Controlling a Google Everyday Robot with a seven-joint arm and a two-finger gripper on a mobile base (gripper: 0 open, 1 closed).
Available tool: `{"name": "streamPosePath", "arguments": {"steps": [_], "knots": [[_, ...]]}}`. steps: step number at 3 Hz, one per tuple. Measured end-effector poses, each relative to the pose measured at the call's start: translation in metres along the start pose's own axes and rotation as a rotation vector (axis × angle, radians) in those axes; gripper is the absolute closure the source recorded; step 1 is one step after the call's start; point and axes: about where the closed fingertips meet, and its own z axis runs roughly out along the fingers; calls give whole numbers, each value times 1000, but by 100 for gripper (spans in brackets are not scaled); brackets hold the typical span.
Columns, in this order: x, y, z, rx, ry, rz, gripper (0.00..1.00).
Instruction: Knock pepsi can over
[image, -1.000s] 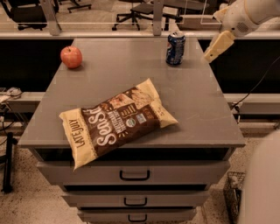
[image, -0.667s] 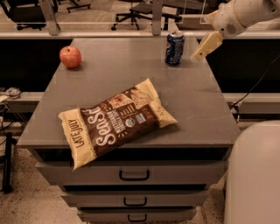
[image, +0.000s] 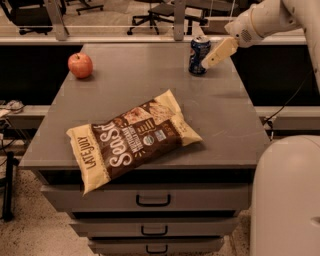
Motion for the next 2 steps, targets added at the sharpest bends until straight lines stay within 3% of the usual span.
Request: {"name": "streamPosePath", "arguments": {"steps": [2], "knots": [[11, 1, 40, -6, -48, 153, 0]]}}
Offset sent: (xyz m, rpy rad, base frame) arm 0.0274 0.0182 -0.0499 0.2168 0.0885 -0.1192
